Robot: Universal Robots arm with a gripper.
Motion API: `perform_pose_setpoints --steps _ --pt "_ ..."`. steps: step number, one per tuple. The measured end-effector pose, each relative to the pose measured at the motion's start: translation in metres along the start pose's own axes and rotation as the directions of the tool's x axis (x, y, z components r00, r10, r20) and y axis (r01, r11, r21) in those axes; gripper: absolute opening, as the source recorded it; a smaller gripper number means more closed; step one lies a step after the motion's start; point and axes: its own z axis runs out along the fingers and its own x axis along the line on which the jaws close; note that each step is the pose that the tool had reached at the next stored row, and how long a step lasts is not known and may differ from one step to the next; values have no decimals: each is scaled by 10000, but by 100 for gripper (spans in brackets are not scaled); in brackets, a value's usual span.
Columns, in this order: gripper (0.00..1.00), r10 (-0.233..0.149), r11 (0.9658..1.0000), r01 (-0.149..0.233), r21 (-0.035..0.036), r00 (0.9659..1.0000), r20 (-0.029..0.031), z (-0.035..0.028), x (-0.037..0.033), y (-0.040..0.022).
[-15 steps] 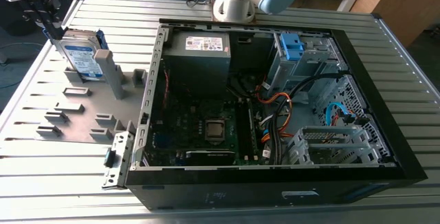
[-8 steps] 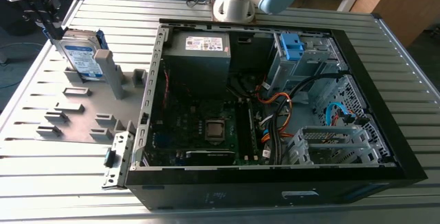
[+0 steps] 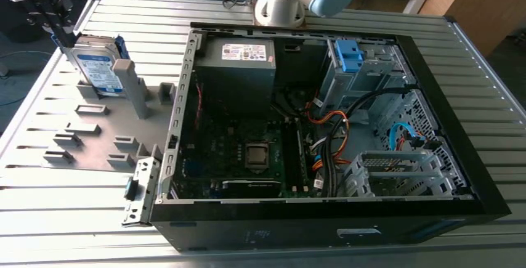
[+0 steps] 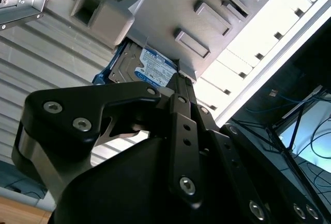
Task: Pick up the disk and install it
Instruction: 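Pick up the disk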
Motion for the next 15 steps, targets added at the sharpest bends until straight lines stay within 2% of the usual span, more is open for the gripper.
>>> perform_pose_setpoints --steps 15 --pt "11 -277 9996 277 -2 9996 -7 0 0 0"
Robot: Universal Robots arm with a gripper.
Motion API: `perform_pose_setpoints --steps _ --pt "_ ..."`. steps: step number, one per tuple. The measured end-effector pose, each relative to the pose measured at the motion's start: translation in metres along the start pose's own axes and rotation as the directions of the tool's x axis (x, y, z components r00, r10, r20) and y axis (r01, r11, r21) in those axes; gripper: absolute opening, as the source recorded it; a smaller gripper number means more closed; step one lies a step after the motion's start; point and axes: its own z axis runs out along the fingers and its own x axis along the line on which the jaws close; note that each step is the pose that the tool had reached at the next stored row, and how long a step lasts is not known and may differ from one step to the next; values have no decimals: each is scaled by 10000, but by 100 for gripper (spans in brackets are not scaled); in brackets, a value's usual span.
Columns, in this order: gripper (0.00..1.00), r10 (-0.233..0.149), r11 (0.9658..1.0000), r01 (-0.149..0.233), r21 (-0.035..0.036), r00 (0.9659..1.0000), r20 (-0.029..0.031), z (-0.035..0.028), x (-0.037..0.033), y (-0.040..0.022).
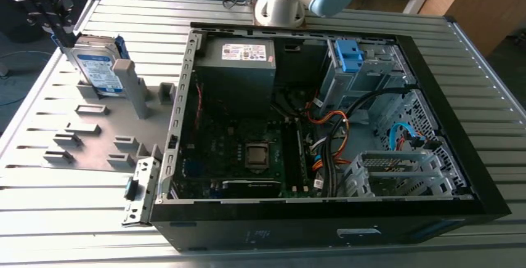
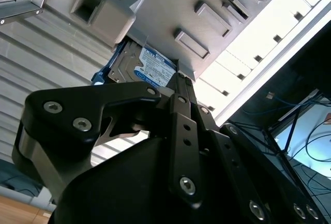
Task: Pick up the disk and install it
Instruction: 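Pick up the disk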
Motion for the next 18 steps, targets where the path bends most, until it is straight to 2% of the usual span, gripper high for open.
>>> perform_pose_setpoints --steps 18 --pt "11 -282 9996 282 -3 9996 -7 0 0 0"
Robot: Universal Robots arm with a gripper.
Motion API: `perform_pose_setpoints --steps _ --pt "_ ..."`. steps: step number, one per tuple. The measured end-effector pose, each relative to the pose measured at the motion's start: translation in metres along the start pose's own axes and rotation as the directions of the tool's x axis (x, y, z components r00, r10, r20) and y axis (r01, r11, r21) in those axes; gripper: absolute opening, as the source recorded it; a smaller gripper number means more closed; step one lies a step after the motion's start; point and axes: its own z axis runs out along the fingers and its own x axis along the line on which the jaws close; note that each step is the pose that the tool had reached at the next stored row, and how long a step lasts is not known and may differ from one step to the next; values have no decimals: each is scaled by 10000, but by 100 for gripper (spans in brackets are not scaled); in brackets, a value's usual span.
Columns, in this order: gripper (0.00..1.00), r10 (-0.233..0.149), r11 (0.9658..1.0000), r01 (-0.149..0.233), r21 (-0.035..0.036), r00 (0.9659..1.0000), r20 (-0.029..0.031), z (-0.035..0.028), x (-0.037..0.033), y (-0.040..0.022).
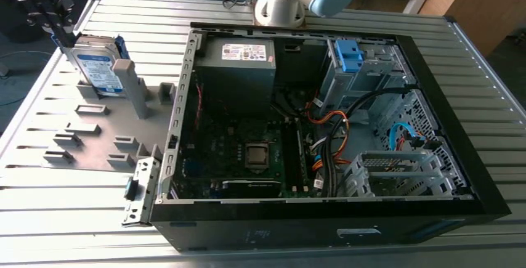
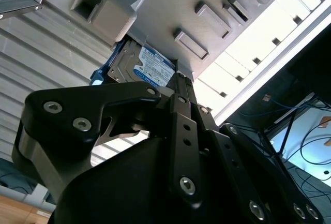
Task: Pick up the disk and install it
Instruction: 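Pick up the disk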
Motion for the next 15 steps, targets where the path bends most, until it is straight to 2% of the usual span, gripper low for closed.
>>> perform_pose_setpoints --steps 15 --pt "11 -237 9997 237 -2 9997 -5 0 0 0"
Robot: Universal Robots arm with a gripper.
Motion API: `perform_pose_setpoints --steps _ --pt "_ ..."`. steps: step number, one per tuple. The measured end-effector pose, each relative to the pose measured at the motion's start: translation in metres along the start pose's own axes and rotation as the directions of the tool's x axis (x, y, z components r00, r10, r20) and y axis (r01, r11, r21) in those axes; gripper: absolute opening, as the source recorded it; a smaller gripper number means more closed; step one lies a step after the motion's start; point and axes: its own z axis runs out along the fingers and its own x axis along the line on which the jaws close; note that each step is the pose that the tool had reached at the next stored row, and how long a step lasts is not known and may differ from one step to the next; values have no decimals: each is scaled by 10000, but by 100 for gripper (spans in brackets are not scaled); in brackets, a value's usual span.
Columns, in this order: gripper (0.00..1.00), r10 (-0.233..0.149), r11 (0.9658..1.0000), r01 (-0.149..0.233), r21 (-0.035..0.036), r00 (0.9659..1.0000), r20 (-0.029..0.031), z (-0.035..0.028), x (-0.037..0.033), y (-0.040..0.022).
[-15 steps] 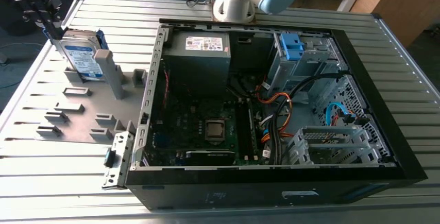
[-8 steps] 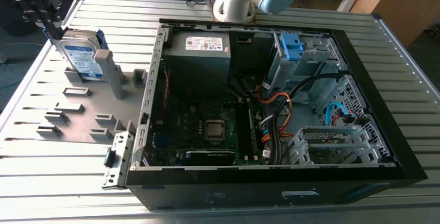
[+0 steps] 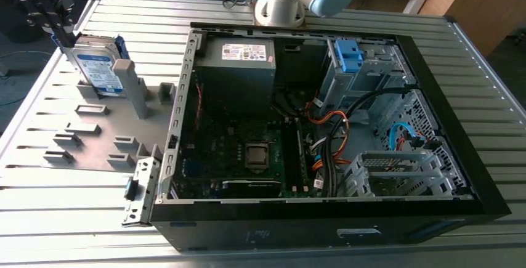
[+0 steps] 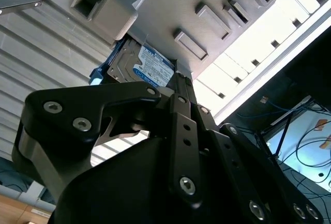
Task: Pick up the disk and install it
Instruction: 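Pick up the disk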
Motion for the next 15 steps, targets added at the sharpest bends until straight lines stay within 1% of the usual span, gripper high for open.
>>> perform_pose_setpoints --steps 15 --pt "11 -230 9997 230 -2 9997 -6 0 0 0"
